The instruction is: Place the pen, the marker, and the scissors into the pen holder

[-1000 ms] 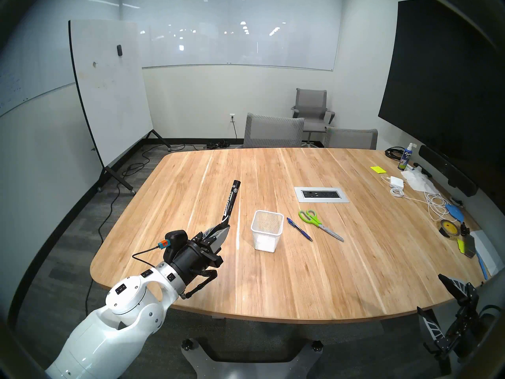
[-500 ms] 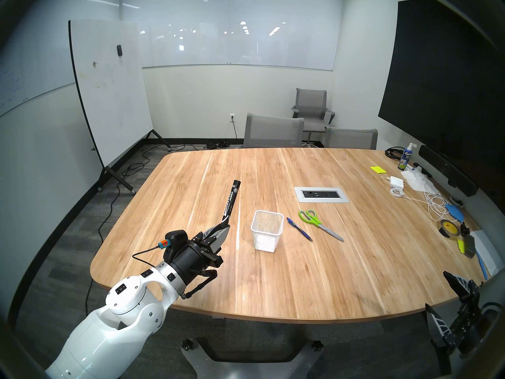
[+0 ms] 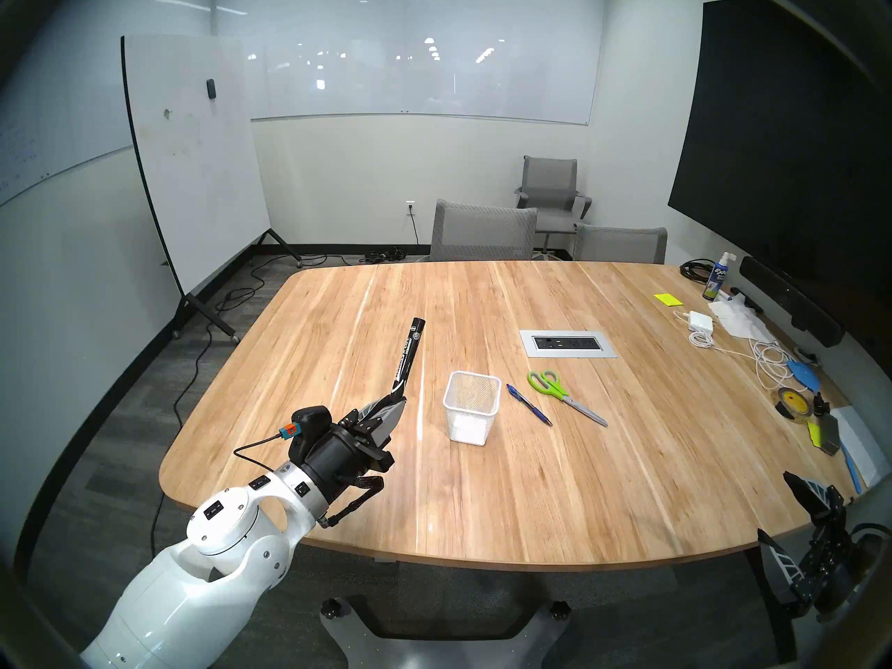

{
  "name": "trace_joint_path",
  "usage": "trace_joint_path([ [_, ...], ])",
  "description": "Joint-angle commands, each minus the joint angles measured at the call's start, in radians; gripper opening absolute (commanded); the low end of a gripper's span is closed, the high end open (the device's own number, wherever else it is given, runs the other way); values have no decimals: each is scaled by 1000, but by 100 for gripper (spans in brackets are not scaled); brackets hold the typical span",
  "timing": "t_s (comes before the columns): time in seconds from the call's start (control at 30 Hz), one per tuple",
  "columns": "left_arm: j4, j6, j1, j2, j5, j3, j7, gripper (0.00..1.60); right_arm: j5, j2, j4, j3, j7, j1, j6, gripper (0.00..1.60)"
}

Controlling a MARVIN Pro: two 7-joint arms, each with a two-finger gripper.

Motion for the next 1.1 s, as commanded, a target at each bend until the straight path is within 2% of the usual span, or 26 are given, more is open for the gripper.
trace_joint_path([
  [0.0,-18,-5,-2,0,2,-3,0,0,43,104,0,-7,99,-47,-35,160],
  [0.27,-17,-4,-3,0,2,-3,-1,0,66,185,12,-25,68,-93,-78,160],
  [0.6,-16,-4,-4,-1,2,-3,-2,0,98,261,28,-67,-1,-139,-172,160],
  [0.63,-16,-4,-4,-1,2,-3,-2,0,93,271,24,-72,-30,-149,-182,160],
  [1.07,-14,-4,-5,-1,1,-3,-4,0,73,357,25,-94,-132,-217,-292,160],
])
